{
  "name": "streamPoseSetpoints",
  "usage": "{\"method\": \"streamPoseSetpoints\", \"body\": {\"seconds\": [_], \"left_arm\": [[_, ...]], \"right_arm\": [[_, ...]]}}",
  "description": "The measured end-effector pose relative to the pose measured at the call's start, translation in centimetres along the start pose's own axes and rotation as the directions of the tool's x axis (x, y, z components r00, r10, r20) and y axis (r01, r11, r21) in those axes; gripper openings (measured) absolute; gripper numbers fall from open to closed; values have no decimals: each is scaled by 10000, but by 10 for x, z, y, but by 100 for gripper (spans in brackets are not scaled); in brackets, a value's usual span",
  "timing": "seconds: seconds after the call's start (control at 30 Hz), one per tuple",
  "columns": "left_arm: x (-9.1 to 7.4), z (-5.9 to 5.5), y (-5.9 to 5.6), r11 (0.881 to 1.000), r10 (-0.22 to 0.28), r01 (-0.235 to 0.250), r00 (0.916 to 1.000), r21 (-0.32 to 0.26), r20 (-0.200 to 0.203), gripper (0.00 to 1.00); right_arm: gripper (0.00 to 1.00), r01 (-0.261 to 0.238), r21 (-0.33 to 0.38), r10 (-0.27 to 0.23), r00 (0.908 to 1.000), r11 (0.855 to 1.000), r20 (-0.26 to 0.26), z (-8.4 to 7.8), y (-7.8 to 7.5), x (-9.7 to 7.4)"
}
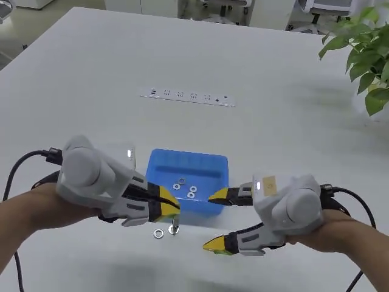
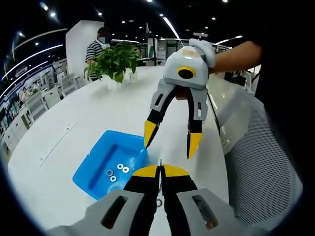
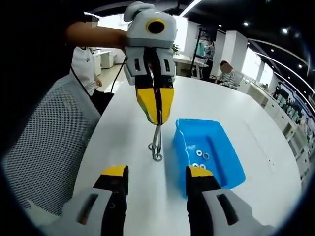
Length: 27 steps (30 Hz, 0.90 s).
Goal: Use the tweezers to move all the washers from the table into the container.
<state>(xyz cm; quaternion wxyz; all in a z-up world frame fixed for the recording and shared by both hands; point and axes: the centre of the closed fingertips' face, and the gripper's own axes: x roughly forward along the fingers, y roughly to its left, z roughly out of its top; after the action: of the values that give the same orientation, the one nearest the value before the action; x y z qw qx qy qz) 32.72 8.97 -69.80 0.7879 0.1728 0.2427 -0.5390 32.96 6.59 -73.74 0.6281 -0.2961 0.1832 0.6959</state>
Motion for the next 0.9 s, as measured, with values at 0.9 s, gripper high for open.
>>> {"method": "streamPoseSetpoints", "body": {"seconds": [0.9], "left_arm": [[0,0,0,9997,-202,205,9995,117,-247,5]], "right_arm": [[20,-1261,-769,1243,9918,9890,-282,11,1,43]]}}
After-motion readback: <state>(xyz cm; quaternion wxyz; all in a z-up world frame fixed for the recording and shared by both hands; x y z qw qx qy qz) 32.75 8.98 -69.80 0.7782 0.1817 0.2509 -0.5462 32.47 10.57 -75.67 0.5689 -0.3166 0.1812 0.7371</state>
